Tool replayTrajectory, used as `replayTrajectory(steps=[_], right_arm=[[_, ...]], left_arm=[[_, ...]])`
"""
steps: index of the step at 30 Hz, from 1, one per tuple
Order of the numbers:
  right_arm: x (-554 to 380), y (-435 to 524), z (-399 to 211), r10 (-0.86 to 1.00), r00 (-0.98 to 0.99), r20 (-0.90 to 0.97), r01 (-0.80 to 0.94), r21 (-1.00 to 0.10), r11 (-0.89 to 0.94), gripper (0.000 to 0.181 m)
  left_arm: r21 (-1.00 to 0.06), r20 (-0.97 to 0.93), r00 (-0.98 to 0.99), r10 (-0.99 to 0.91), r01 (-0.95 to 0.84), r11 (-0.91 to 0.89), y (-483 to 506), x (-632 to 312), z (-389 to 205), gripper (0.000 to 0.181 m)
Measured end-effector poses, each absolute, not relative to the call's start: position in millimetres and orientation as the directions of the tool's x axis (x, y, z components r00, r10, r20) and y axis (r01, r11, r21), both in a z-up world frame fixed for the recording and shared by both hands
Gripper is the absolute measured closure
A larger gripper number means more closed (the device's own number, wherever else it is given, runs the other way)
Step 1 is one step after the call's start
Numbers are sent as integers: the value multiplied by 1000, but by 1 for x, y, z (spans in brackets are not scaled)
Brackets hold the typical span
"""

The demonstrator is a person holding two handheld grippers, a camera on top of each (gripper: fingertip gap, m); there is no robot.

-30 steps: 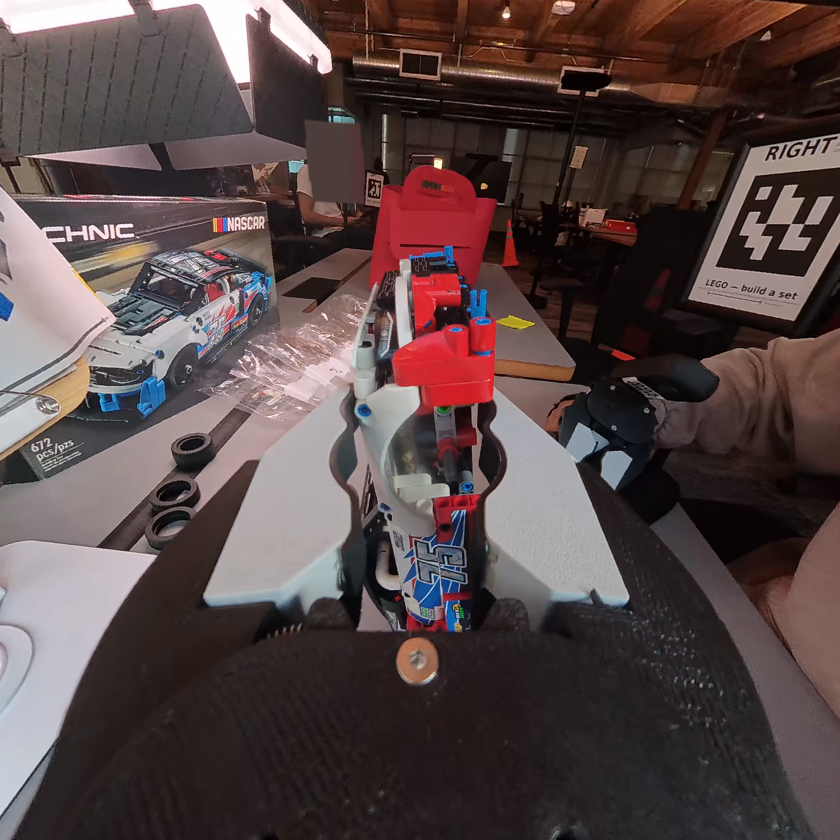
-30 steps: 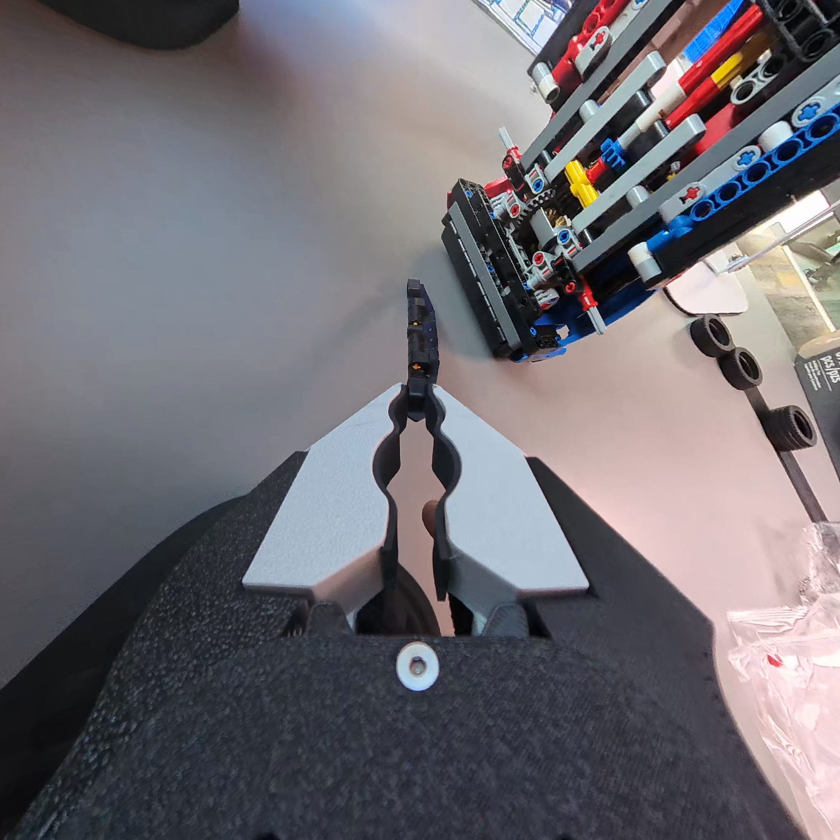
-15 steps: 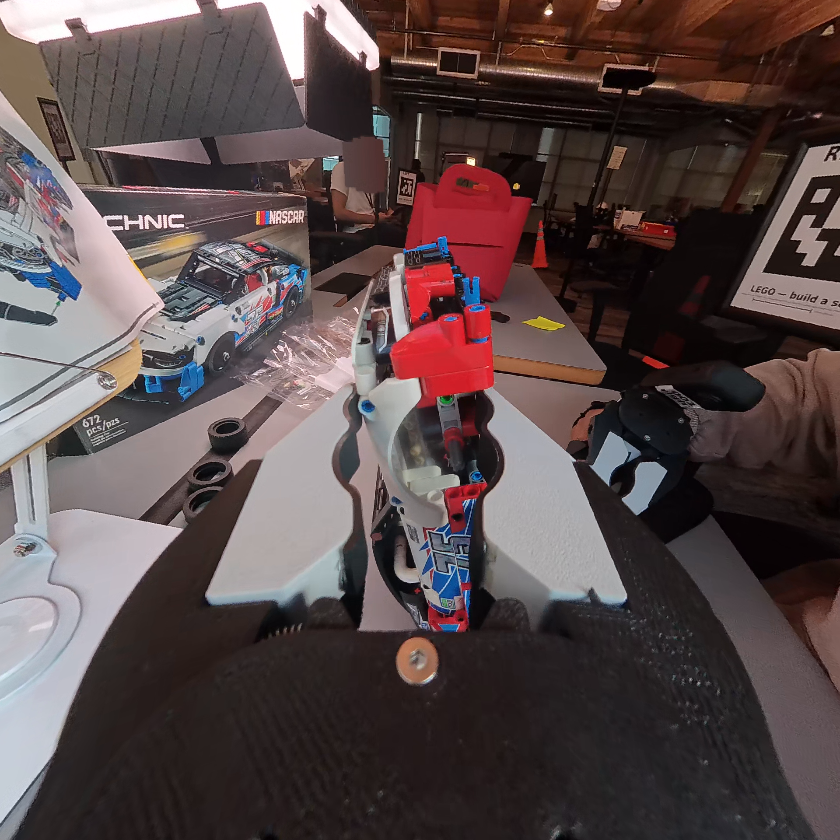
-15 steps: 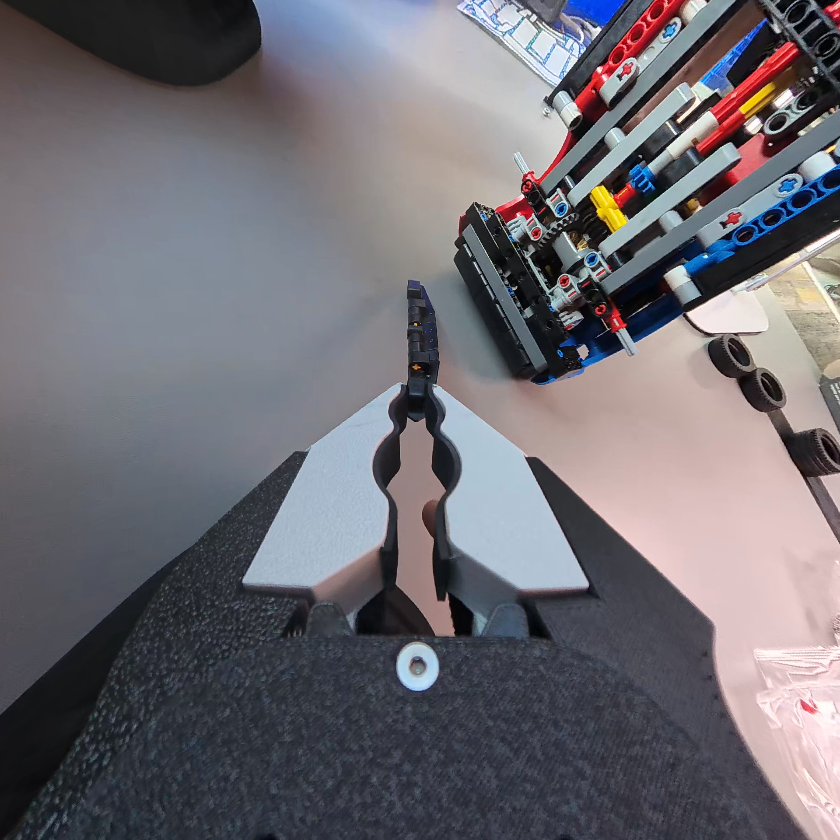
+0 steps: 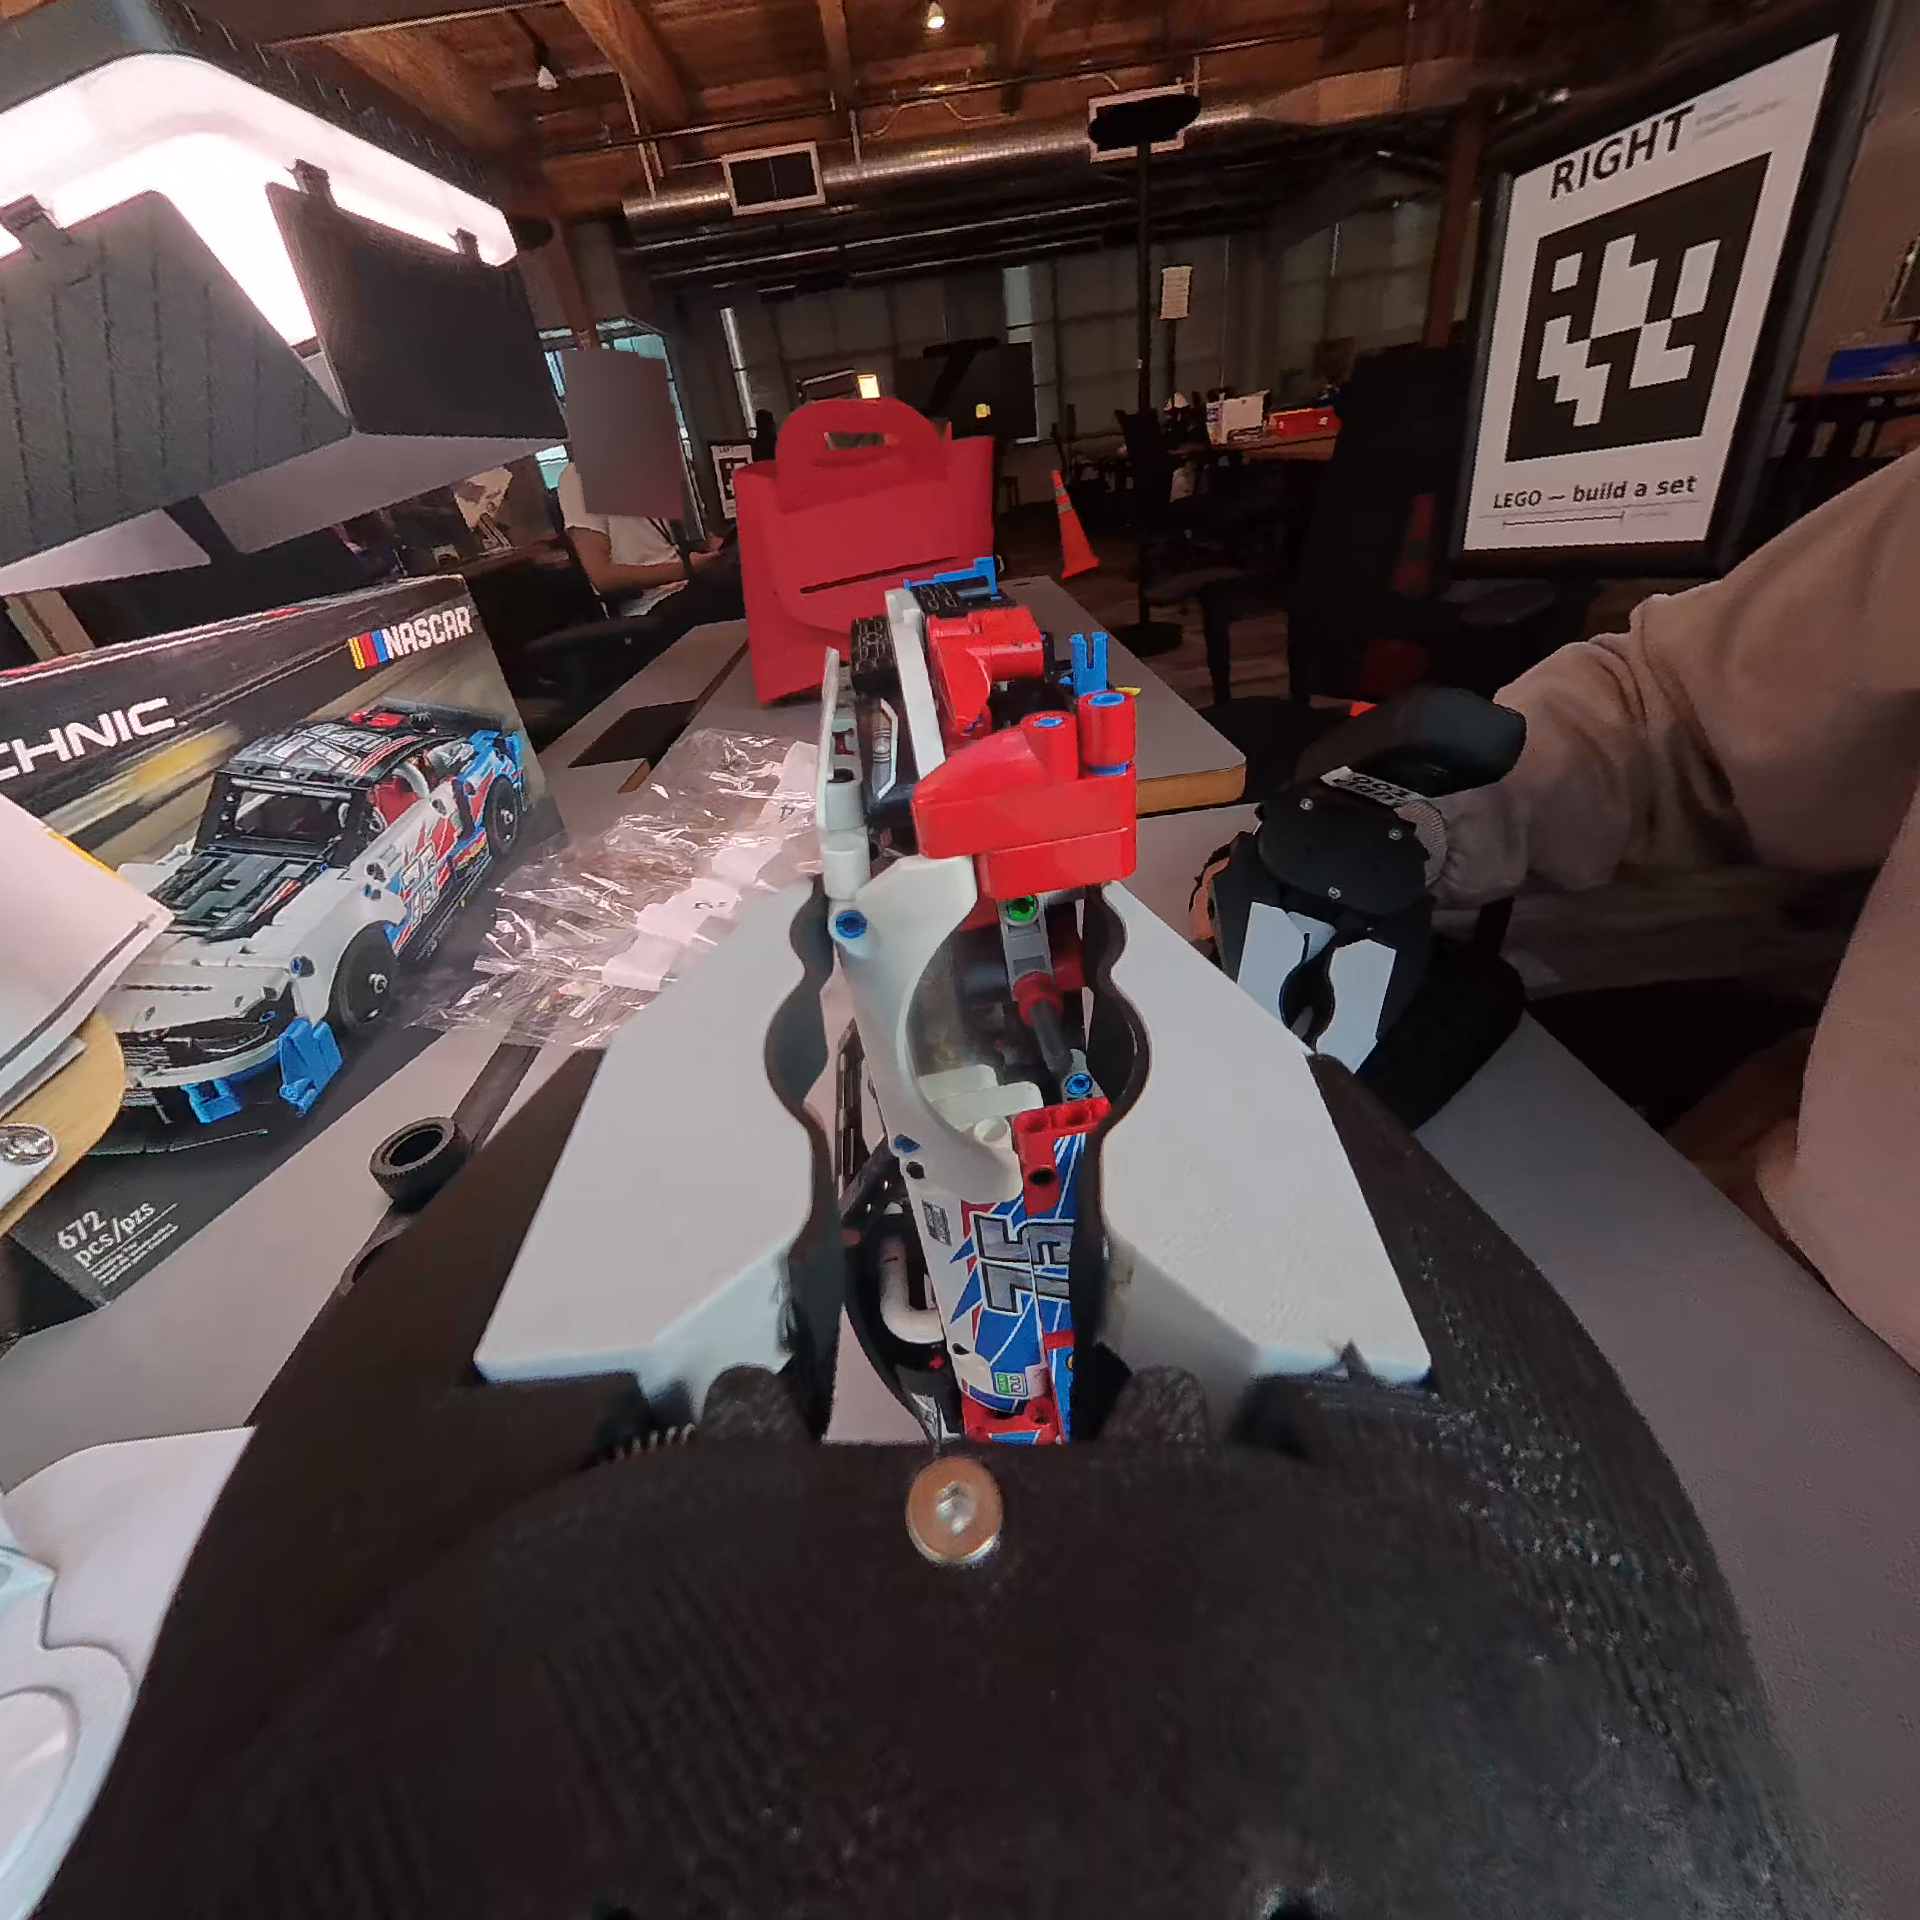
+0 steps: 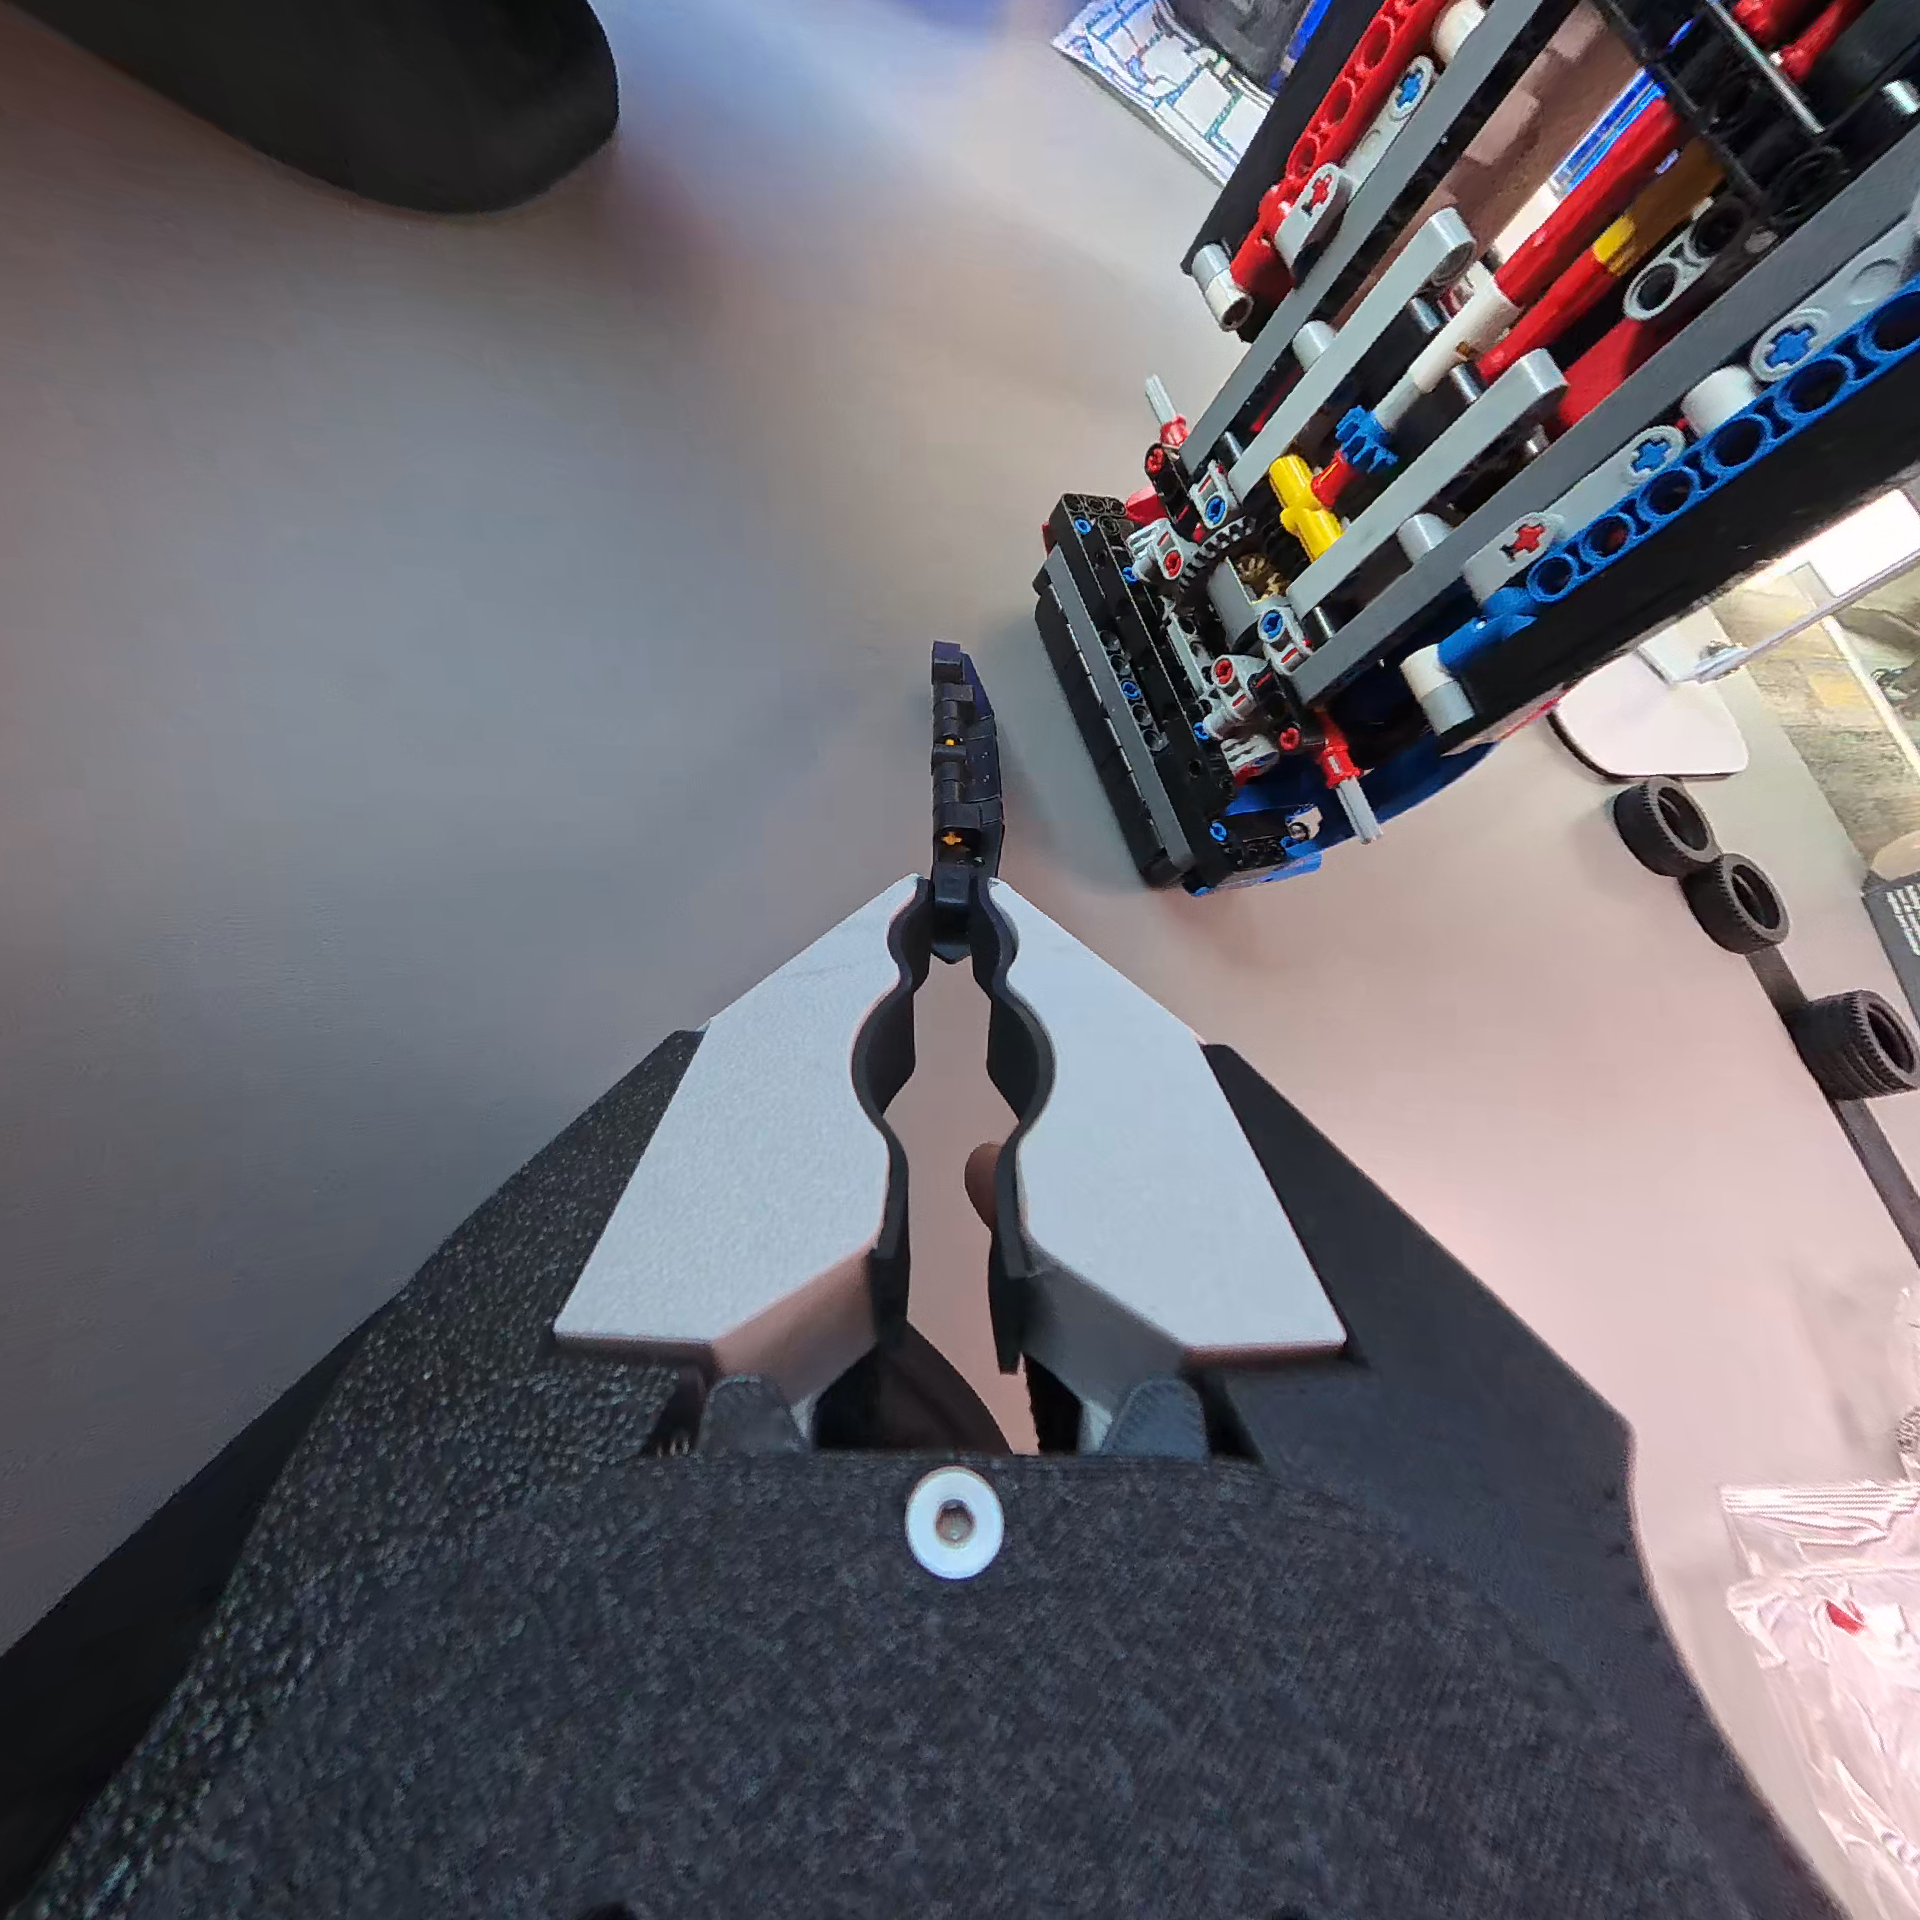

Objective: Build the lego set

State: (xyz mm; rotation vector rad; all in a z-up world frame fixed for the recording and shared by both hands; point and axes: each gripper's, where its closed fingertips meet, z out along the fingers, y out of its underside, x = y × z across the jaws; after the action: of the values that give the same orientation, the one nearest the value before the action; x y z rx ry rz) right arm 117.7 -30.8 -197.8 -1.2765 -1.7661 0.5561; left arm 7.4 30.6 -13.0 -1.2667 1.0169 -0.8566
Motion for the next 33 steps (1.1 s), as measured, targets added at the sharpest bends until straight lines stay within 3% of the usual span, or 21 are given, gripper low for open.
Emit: replayTrajectory(steps=[21, 33], right_arm=[[115, -32, -196, 917, -102, 385, 523, -764, 379, 177], [115, -31, -195, 918, -96, 384, 519, -768, 375, 177]], left_arm=[[-990, -140, 374, -917, -39, 135, 29, 1, -9, 128], [-993, -117, 356, -927, -40, 110, 27, 1, -11, 113]])
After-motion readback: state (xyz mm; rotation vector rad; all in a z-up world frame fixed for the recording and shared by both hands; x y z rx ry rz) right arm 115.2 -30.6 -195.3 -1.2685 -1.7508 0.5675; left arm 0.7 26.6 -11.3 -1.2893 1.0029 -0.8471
